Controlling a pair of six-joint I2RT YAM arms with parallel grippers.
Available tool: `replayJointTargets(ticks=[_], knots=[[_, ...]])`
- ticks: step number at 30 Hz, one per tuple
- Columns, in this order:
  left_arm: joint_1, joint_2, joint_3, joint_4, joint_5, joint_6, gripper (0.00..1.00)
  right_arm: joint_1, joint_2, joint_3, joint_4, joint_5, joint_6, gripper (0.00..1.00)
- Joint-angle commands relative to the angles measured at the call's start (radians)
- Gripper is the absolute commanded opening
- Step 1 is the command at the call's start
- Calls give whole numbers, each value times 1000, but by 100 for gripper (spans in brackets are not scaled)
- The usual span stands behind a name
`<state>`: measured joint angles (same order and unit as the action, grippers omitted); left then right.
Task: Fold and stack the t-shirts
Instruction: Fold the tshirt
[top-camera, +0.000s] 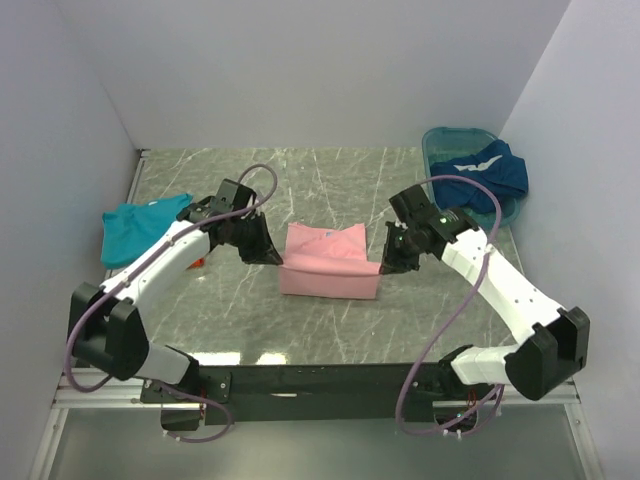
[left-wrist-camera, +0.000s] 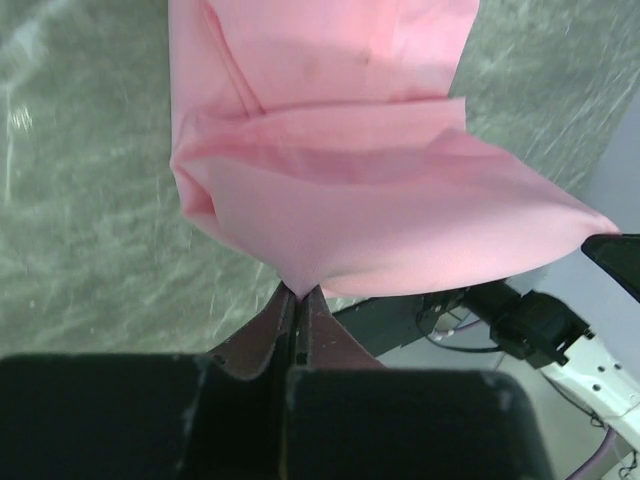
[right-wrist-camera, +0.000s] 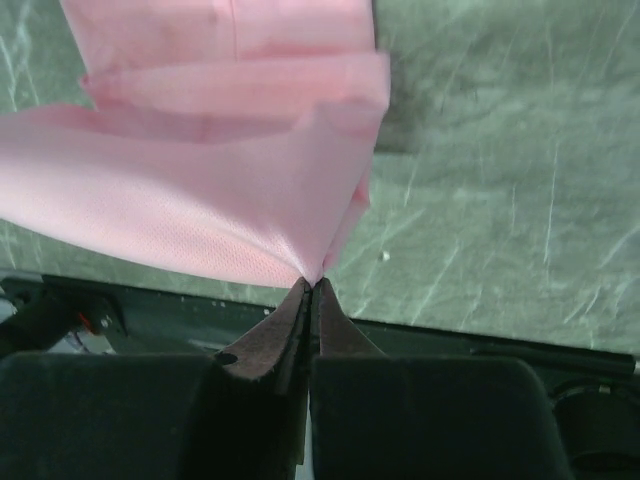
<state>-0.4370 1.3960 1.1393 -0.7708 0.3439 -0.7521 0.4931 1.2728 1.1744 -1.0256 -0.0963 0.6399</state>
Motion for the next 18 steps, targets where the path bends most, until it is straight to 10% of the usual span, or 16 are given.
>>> replayJointTargets(ticks=[1,18], knots=[[47,43,43,97,41,54,0,-42,45,85,55,75,-54,0],[135,285,158,292,179,36,1,-133,315,298,168,95,-175,0]])
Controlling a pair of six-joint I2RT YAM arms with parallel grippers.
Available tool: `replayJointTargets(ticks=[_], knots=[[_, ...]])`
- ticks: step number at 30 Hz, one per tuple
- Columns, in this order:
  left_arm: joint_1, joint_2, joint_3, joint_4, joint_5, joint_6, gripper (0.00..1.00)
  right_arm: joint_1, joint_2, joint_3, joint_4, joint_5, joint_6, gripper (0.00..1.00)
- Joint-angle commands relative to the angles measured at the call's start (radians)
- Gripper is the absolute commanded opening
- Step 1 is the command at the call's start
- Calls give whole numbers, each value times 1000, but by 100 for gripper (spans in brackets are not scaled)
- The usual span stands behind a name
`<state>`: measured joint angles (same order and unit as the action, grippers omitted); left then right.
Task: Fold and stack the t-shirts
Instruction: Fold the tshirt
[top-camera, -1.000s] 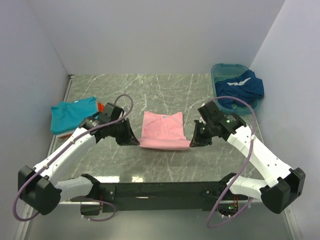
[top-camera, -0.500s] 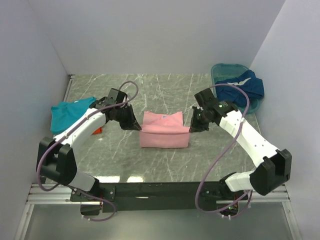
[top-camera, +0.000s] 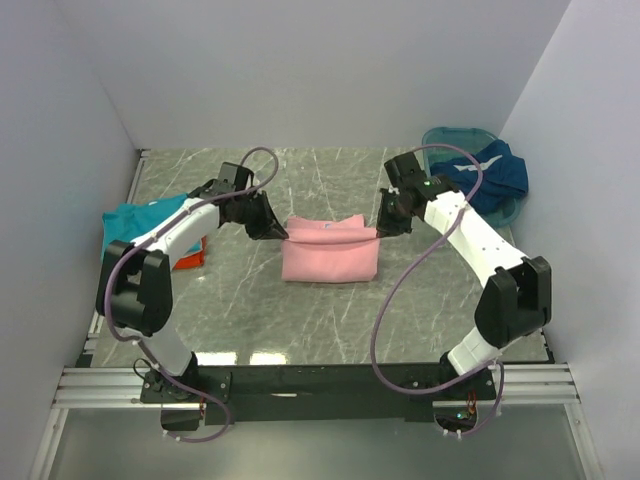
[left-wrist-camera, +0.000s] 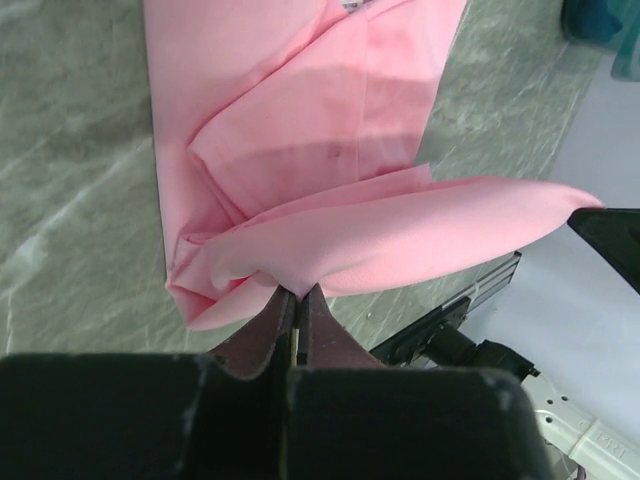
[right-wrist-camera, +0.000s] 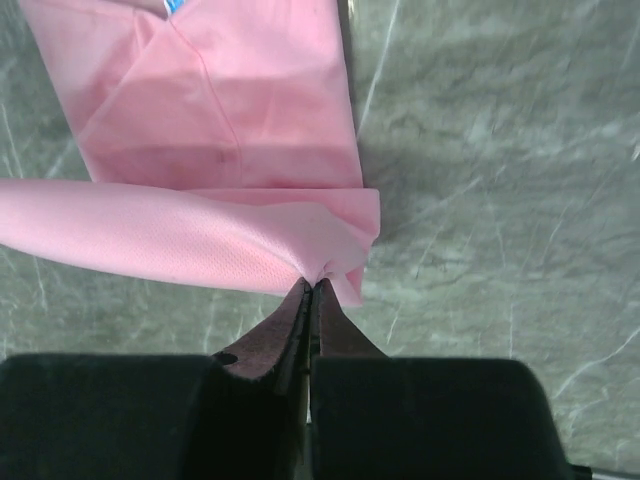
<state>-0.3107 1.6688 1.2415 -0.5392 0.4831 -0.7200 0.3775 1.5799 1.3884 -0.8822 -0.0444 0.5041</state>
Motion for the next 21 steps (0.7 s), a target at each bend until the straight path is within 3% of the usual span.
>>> replayJointTargets(ticks=[1,11,16,17,18,19,20,21], knots=[[9,14,56,71,43,-2,0,-17,14,92,25,43,-41,0],[31,81,81,166,54,-48,0,-34,129,178,61,43,-58,0],[65,150,118,266,34,-113,0,-51,247,314,104,64,-87,0],[83,192,131,281,31,-121,5,-57,306,377,118,63,-91,0],[90,213,166,291,17,-125,21,-61,340,411,121,70,-102,3],[94,238,191,283,8,-124,53,-66,379,457,115,64,-110,17],[104,256,214,271,-12,-121,63,-71,461,560,74,66,-111,45],[105,278,240,269,-24,-116,77,-77,495,604,60,66,-116,52]])
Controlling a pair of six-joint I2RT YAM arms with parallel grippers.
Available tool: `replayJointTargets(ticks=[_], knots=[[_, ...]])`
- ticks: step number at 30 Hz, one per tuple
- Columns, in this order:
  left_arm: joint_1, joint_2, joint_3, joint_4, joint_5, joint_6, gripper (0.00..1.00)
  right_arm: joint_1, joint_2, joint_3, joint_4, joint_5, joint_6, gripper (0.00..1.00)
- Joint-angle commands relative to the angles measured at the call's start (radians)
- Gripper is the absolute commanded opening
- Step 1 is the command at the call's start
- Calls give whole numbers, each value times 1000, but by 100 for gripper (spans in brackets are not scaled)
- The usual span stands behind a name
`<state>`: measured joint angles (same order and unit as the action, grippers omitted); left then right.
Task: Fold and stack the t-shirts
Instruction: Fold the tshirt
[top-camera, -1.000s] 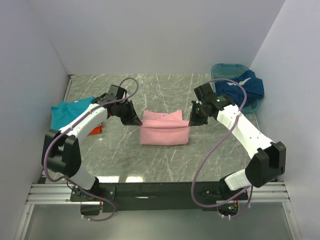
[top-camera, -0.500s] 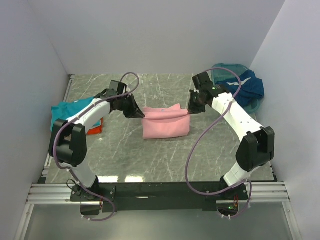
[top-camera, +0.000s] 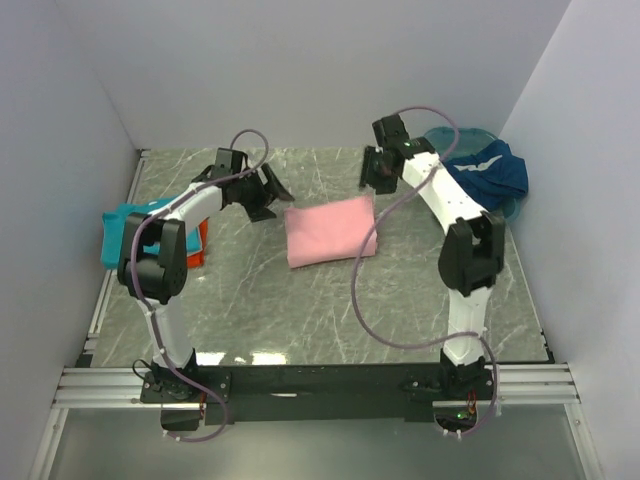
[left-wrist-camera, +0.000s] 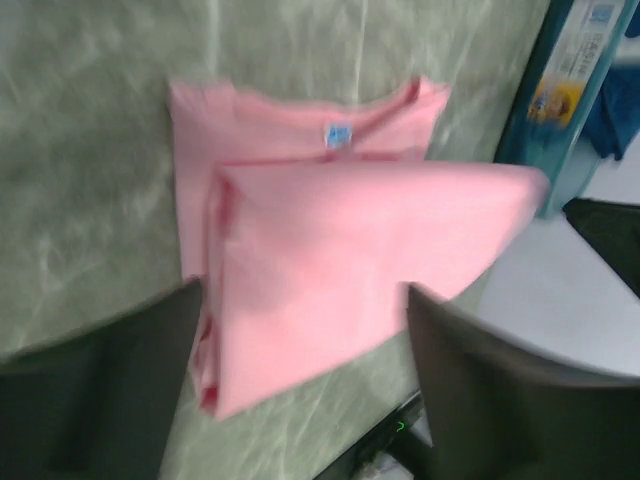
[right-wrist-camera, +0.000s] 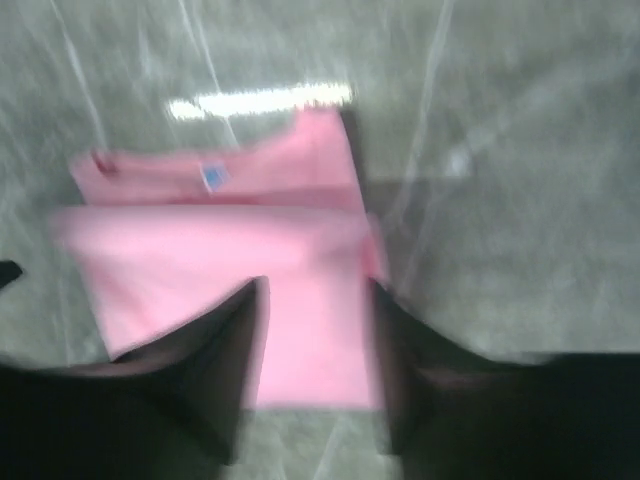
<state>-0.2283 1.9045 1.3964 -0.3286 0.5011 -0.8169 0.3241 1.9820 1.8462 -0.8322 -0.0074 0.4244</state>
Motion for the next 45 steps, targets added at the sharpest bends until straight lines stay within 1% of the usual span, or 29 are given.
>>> replayJointTargets(ticks=[1,2,3,5,6,8,9,14,20,23,24,26,28,31,34,35,36,40,45], knots=[[24,41,87,68,-55,-16,95,-26,121,181,-1,23,-41,65],[24,39,84,77,-68,-13,100,-30,148,209,-11,14,-42,73],[24,24,67,91,-78,-10,99,-33,147,223,-4,11,-44,83],[23,2,41,138,-84,-1,99,-33,94,187,34,-49,-45,83],[23,-19,0,161,-72,4,100,-33,66,115,92,-65,-47,84],[20,-33,-39,198,-59,15,100,-33,-12,44,136,-106,-55,84],[21,-42,-74,206,-41,16,99,-31,-35,-17,165,-123,-62,84],[14,-79,-187,272,-3,41,99,-30,-159,-181,173,-166,-70,80],[0,-73,-270,318,50,53,100,-26,-215,-333,191,-187,-49,73],[-14,-59,-277,313,53,61,99,-26,-209,-364,186,-190,-44,70],[-19,-55,-274,312,51,68,99,-25,-210,-375,199,-197,-44,68],[-29,-48,-277,315,51,73,99,-23,-212,-399,218,-209,-42,66],[-40,-41,-277,322,53,78,99,-17,-203,-406,223,-216,-44,63],[-52,-16,-270,315,48,79,99,-5,-183,-406,222,-207,-44,55],[-63,5,-260,307,33,85,98,0,-149,-406,220,-195,-33,51],[-66,10,-254,297,25,88,98,0,-141,-404,222,-184,-30,51],[-71,8,-251,283,-13,93,98,-2,-134,-403,225,-178,-29,51],[-83,-8,-231,227,-108,111,97,-2,-86,-374,229,-128,-26,54],[-86,-38,-212,226,-168,107,93,-11,-45,-325,240,-82,-18,58]])
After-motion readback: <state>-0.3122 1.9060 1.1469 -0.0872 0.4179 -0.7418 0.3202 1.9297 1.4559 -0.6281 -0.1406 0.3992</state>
